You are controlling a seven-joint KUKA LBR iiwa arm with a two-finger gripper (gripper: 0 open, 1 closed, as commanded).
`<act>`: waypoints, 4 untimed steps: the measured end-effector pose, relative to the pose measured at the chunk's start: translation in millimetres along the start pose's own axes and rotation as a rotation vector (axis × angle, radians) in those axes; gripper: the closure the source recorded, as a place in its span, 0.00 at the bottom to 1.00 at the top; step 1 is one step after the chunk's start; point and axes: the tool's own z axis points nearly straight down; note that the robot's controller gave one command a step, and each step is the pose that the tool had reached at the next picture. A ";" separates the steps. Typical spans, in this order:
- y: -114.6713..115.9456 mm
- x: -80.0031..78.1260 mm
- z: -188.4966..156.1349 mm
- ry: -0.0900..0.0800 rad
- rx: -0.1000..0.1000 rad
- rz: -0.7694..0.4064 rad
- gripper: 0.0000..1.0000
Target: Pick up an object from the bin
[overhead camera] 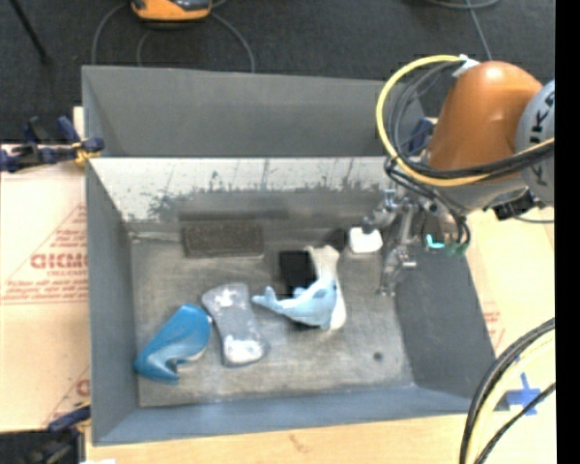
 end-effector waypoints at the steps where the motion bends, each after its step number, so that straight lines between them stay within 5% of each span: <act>1: 0.1 -1.7 -4.0 -0.007 0.001 -0.002 0.00; 2: 36.2 17.4 65.9 -0.010 0.001 -0.068 0.00; 4: 88.2 37.4 63.9 -0.009 0.001 -0.161 0.00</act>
Offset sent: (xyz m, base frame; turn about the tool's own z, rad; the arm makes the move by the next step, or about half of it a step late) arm -0.0345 0.0673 -0.1233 -0.1193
